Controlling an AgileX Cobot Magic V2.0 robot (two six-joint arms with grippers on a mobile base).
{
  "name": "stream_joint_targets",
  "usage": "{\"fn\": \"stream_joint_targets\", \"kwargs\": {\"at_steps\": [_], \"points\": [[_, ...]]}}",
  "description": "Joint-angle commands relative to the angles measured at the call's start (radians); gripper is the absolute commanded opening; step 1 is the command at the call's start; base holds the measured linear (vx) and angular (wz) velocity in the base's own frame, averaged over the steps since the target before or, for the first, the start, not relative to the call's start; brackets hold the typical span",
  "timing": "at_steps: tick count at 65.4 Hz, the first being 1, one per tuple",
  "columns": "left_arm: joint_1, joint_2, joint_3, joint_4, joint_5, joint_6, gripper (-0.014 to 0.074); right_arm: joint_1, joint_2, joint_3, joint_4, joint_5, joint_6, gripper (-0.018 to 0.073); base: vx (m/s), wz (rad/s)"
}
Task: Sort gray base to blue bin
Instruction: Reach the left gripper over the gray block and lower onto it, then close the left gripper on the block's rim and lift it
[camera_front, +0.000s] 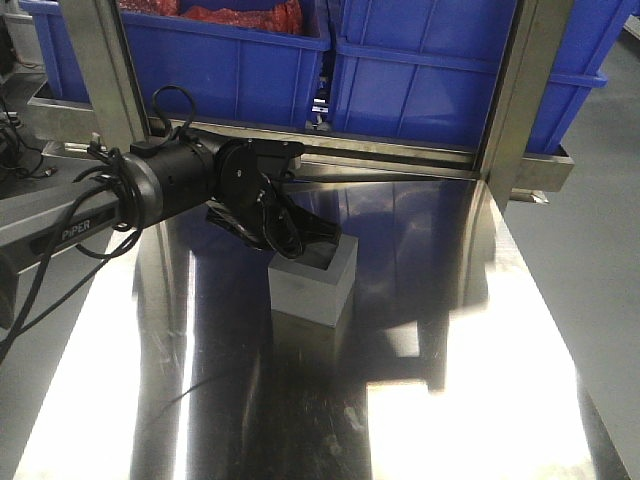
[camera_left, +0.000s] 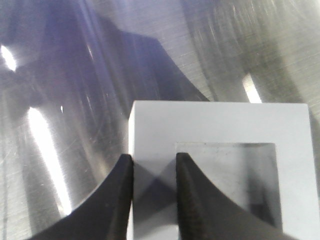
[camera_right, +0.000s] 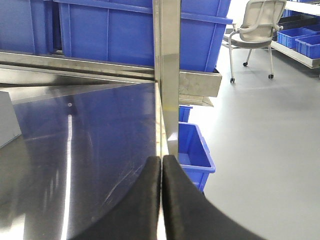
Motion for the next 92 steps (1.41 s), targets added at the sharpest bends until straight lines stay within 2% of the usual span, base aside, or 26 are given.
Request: {"fn": "stream_joint_targets", "kwargs": {"at_steps": [1, 15, 21, 37, 59, 79, 92], "points": [[-0.002, -0.048, -0.02, 0.006, -0.011, -0.001, -0.0008, 0.0, 0.001, 0.001, -0.007, -0.075, -0.008, -0.0005, 0.0, 0.0], [-0.002, -0.113, -0.011, 0.005, -0.071, -0.002, -0.0003, 0.0, 0.001, 0.001, -0.007, -0.075, -0.008, -0.0005, 0.0, 0.0], [-0.002, -0.176, 0.034, 0.014, -0.136, -0.002, 0.0, 0.0, 0.001, 0.001, -0.007, -0.075, -0.008, -0.0005, 0.0, 0.0], [-0.002, -0.414, 0.253, 0.027, -0.31, 0.004, 0.0002, 0.0, 0.001, 0.001, -0.007, -0.075, -0.008, -0.0005, 0.0, 0.0], [-0.002, -0.714, 0.474, 0.03, -0.359, 0.005, 0.0002, 0.0, 0.001, 0.001, -0.007, -0.075, -0.008, -0.0005, 0.0, 0.0], [-0.002, -1.013, 0.768, 0.035, -0.545, 0.006, 0.0002, 0.0, 0.001, 0.001, -0.007, -0.075, -0.008, -0.0005, 0.0, 0.0], [-0.002, -1.204, 0.942, 0.077, -0.615, 0.006, 0.0002, 0.0, 0.001, 0.001, -0.007, -0.075, -0.008, -0.0005, 0.0, 0.0]]}}
